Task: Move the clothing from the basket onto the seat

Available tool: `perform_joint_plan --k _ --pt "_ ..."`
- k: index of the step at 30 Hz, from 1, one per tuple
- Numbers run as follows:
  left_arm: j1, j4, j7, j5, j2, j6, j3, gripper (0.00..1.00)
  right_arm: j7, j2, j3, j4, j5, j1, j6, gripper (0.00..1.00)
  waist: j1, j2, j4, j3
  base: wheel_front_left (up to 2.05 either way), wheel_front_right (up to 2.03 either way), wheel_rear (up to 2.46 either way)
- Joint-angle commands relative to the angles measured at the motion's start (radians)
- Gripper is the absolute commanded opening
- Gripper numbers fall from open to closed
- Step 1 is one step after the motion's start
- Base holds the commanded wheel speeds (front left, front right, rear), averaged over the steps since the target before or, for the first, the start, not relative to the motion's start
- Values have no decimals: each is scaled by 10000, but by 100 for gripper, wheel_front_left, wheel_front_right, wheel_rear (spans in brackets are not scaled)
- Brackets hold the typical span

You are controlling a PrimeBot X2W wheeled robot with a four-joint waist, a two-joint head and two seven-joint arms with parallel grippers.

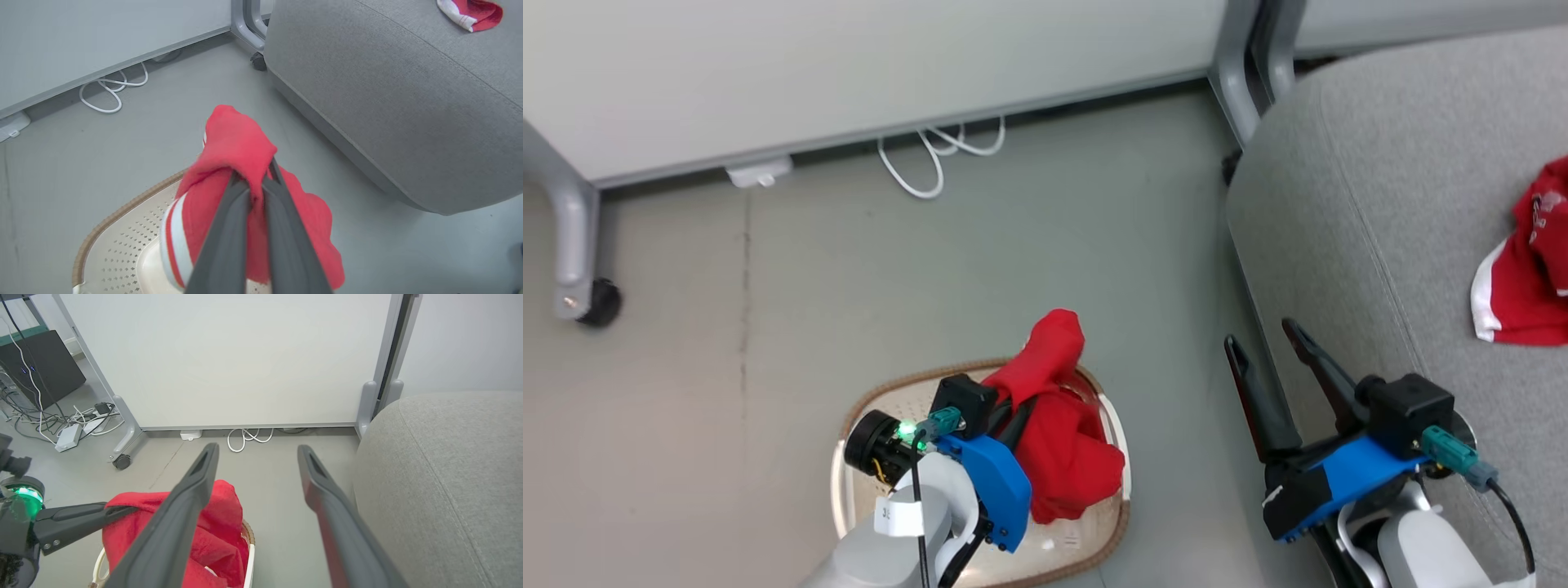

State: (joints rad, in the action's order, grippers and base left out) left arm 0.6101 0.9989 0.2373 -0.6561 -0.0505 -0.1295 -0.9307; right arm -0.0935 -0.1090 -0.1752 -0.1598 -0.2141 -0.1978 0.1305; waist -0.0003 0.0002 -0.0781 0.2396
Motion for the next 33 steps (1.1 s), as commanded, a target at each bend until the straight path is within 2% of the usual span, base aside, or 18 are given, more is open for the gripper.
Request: perform_joint_plan --k 1,14,23,33 --pt "64 -107 90 -83 3 -16 -109 0 26 20 57 -41 -19 259 5 100 3 -2 549 -811 0 0 0" --pt "1067 -1367 281 -630 -1 -16 -819 0 394 224 366 138 -87 1254 3 100 3 -2 1348 -2018 0 0 0" --pt "1808 -2460 289 -1059 2 39 -974 0 417 359 269 131 -152 1486 5 100 3 -2 1442 -2383 0 0 0" --pt "2577 -2849 291 -1545 1 283 -1419 0 383 481 90 36 -186 1486 5 100 3 -2 1400 -2546 0 0 0"
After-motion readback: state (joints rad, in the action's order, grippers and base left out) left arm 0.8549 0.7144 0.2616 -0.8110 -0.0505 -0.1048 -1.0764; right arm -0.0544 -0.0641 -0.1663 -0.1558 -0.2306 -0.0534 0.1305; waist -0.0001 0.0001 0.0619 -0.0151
